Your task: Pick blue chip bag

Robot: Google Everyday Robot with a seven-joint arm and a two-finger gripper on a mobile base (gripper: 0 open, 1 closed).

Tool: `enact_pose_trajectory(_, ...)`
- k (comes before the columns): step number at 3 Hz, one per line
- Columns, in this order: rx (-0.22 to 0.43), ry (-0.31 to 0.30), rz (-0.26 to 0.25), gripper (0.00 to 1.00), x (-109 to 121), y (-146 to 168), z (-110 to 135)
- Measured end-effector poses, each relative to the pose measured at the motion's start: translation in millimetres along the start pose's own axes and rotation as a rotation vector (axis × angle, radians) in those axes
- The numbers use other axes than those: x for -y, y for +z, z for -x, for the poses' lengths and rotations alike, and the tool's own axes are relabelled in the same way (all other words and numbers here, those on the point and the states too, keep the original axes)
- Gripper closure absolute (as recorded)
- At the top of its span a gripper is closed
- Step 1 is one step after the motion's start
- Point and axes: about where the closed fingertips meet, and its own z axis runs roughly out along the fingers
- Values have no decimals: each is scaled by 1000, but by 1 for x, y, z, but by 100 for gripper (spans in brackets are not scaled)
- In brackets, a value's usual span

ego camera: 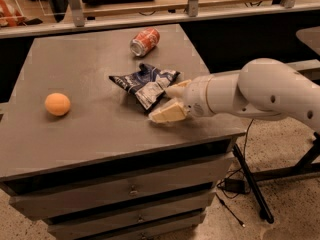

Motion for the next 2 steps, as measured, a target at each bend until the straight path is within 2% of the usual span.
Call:
enact_pose_trajectory(1,-66,30,-10,73,-2,-2,-3)
enact_pose_trajectory(2,-113,65,-50,100,3,-15,4)
